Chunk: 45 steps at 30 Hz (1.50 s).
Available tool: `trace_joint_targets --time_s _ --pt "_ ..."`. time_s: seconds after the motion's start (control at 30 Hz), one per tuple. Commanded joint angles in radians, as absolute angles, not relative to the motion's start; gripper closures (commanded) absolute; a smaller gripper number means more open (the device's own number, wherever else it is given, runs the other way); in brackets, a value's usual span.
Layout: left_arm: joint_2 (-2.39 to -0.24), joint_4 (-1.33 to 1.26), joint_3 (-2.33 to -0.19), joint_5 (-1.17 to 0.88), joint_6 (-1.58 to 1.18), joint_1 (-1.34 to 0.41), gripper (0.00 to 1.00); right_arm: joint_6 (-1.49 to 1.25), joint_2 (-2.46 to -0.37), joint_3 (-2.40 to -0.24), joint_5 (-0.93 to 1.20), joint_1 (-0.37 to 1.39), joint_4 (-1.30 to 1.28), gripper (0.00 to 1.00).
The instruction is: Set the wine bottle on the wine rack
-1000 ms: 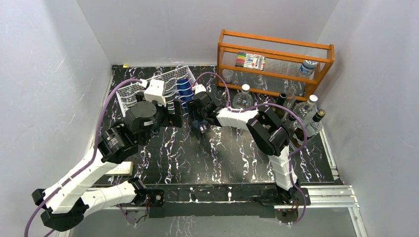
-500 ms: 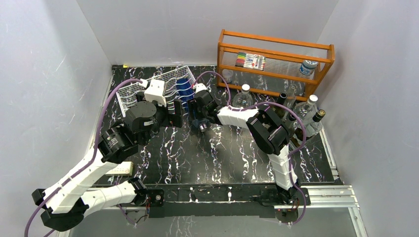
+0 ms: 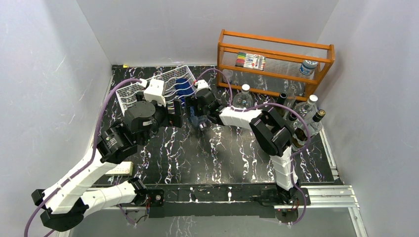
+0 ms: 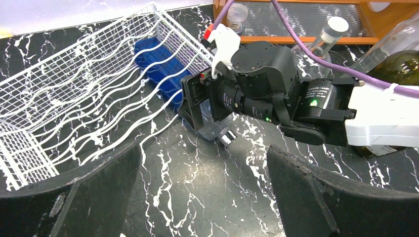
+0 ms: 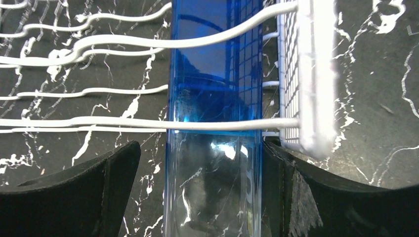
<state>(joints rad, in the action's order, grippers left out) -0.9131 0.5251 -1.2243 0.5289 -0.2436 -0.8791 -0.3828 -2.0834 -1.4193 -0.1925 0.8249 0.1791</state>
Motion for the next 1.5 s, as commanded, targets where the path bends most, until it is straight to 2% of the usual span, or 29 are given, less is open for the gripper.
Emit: trace_joint_targets --time_s 0.0,0.17,0.3,0.47,0.73,0.93,1.2,1.37,1.47 --pt "-0.886 0.523 -1.266 0.51 -0.244 -0.878 0.02 -0.39 -1.955 -1.384 -0.205 0.822 0.302 0.02" --pt "-0.876 0.53 -1.262 0.502 -0.254 -0.878 0.02 -0.39 -1.868 -1.297 -0.154 0.822 0.306 0.02" --pt "-0.865 0.548 -1.264 0.503 -0.26 -0.878 0.02 -0.385 -1.713 -1.175 -0.089 0.821 0.306 0.03" --pt "-0.839 0.561 -1.252 0.493 -0.253 -0.877 0.02 -0.345 -1.515 -1.126 -0.104 0.82 0.092 0.07" --pt "-0.807 0.502 -1.116 0.456 -0.257 -0.878 0.02 -0.342 -1.198 -1.156 -0.415 0.819 -0.309 0.1" --pt "-0.813 0.372 -1.025 0.386 -0.246 -0.879 0.02 -0.347 -1.16 -1.378 -0.587 0.792 -0.683 0.11" --pt "-0.837 0.317 -0.988 0.353 -0.252 -0.878 0.02 -0.422 -1.099 -1.47 -0.82 0.778 -0.916 0.11" --pt "-0.836 0.285 -0.959 0.322 -0.26 -0.878 0.02 -0.63 -1.006 -1.434 -1.088 0.773 -1.08 0.1" --pt "-0.845 0.269 -0.953 0.308 -0.265 -0.878 0.02 -0.654 -0.96 -1.408 -1.125 0.768 -1.082 0.1"
